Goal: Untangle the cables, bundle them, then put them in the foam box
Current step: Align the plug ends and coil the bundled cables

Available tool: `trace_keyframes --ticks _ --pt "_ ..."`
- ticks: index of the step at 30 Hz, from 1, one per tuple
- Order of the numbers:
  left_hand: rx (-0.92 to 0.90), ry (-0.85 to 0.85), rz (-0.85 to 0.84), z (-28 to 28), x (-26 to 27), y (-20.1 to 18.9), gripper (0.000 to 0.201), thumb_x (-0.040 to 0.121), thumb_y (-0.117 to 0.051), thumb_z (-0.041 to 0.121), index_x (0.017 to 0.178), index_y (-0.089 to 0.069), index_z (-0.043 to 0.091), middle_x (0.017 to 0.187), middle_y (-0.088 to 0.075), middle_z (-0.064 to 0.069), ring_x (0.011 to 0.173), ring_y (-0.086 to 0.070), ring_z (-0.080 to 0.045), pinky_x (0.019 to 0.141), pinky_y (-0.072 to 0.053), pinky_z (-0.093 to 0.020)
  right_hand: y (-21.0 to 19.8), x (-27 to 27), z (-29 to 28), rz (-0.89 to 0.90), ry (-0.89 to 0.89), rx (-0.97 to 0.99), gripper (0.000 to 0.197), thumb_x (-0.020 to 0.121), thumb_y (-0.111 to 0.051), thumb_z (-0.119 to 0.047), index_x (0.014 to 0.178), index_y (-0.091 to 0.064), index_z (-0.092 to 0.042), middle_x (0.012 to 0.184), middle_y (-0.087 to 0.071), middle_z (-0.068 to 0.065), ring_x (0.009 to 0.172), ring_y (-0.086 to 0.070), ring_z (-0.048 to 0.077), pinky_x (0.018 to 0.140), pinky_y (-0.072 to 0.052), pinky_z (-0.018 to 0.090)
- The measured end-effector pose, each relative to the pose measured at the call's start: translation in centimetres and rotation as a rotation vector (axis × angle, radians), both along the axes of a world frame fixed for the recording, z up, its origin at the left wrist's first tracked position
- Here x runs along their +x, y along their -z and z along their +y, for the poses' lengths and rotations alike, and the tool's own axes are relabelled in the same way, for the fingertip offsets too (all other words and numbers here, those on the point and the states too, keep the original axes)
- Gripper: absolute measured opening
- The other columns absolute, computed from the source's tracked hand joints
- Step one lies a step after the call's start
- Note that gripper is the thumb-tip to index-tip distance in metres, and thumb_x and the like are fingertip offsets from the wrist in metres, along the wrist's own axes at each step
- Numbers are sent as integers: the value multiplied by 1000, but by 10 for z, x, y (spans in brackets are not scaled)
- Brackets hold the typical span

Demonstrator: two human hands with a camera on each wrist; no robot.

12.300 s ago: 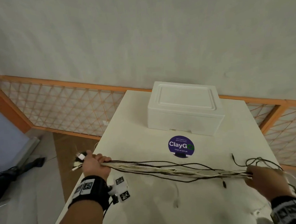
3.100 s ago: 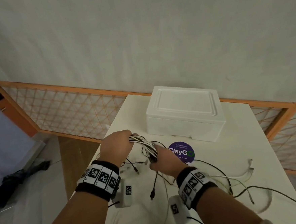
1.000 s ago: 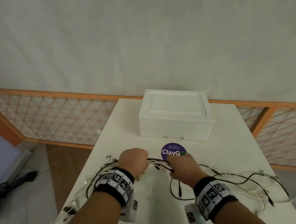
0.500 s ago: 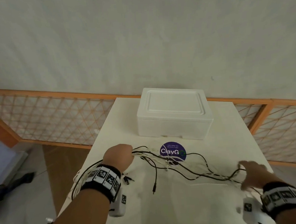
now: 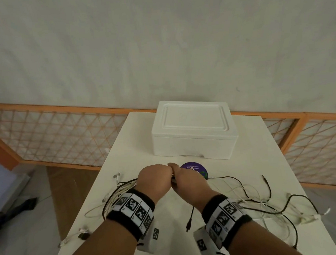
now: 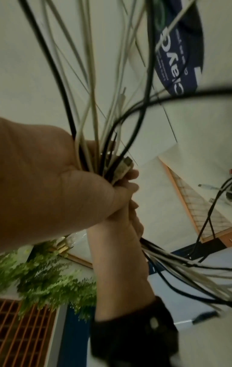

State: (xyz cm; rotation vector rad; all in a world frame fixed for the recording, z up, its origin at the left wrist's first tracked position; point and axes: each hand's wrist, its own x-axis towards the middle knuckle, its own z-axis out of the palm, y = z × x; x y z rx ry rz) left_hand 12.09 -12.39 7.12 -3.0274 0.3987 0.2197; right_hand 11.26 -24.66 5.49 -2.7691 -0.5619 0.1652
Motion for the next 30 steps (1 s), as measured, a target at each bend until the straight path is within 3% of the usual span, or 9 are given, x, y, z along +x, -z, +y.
trace_keyframes --ticks 1,5,8,11,14,19,24,30 --pt "-1 8 4 0 0 0 22 91 -46 13 104 -63 14 100 -67 -5 90 -64 -24 67 -40 -29 1 1 -2 -12 10 -35 41 95 -45 -29 132 -38 -13 104 -66 9 94 -64 31 76 -53 40" --pt "-172 57 -6 5 -3 0 20 91 -53 21 110 -55 16 98 -64 -4 88 -61 -24 68 -42 -31 0 4 -7 -49 -24 -110 25 96 -46 -29 112 -50 -10 97 -67 8 85 -65 28 69 -53 37" --pt "-336 91 -5 15 -4 -2 44 82 -58 15 123 -44 23 103 -60 0 88 -59 -21 69 -44 -30 -1 3 -14 -72 -43 -96 24 98 -43 -33 104 -53 -11 87 -65 6 73 -61 25 59 -44 30" --pt "-392 26 13 31 -6 1 34 82 -62 25 114 -50 26 94 -62 6 83 -59 -17 66 -44 -28 -3 5 -24 -93 -15 -60 22 97 -44 -37 92 -50 -16 78 -57 1 70 -58 24 59 -45 32" --pt "-591 -35 82 36 -9 7 28 83 -66 23 107 -52 27 88 -64 8 79 -60 -15 70 -47 -28 -2 7 -32 -94 0 -36 23 95 -46 -38 97 -54 -17 84 -62 1 75 -60 23 64 -50 34" --pt "-607 7 98 32 -7 5 39 83 -62 13 115 -46 29 98 -54 7 85 -56 -13 76 -47 -28 -1 8 -35 -78 -3 -24 22 94 -48 -39 101 -55 -19 86 -64 -2 70 -54 18 63 -46 30" --pt "-583 24 170 31 -4 -5 59 74 -74 24 124 -42 32 107 -51 8 91 -56 -12 80 -48 -27 -2 8 -35 -56 -3 -6 22 93 -50 -39 105 -56 -21 87 -65 -3 78 -61 17 66 -48 29" --pt "-652 46 234 25 1 -22 83 63 -85 36 130 -36 38 107 -43 12 81 -51 0 69 -39 -15 -2 8 -36 -15 6 61 28 91 -55 -42 112 -55 -24 92 -67 -5 83 -62 15 71 -51 29"
